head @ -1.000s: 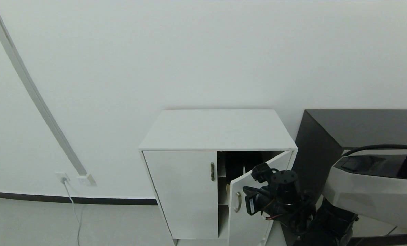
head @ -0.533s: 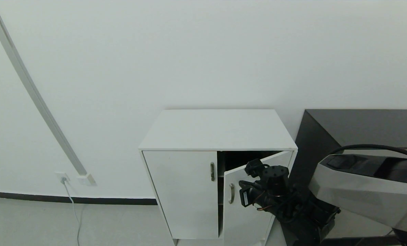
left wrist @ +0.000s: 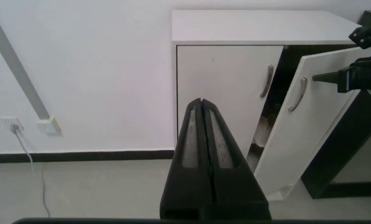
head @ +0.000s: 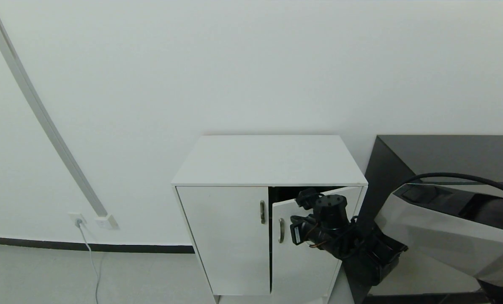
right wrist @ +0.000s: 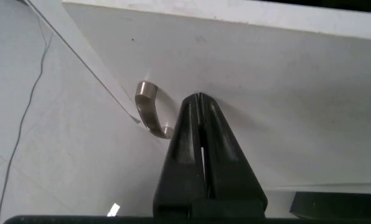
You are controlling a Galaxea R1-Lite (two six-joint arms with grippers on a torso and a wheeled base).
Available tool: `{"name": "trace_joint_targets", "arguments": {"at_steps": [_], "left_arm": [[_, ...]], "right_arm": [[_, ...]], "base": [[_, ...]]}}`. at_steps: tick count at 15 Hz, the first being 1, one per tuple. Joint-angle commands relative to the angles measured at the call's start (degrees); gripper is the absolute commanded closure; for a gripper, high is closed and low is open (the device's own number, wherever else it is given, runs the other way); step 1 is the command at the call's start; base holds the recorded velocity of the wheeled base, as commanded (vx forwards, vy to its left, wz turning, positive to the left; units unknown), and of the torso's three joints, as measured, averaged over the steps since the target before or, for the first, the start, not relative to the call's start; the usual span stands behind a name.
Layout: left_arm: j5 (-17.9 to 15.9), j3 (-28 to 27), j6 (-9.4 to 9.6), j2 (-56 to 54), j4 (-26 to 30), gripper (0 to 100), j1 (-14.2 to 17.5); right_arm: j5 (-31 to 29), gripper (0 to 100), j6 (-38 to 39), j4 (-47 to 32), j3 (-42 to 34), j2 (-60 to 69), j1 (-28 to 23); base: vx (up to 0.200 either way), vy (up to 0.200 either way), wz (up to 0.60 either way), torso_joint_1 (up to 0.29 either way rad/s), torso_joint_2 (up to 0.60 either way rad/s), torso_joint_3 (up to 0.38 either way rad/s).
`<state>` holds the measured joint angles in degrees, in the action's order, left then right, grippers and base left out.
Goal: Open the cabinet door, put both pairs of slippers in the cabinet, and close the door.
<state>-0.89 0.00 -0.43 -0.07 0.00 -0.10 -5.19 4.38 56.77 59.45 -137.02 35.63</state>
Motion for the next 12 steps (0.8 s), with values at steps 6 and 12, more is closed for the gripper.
{"name": "trace_joint_targets", "arguments": {"at_steps": [6,12], "left_arm": [[0.01,0.0,-0.01,0.07,0.0,100,0.01],[0.01,0.0,-0.01,0.07,0.0,100,0.01]], "right_arm": [[-0.17,100,0.02,-5.18,7.52,-3.08,-1.18],[-0.26,100,0.02,-7.64,11.12,-4.48,-2.23]], "base": [[0.0,0.0,0.0,0.0,0.0,0.0],[0.0,0.0,0.0,0.0,0.0,0.0]]}}
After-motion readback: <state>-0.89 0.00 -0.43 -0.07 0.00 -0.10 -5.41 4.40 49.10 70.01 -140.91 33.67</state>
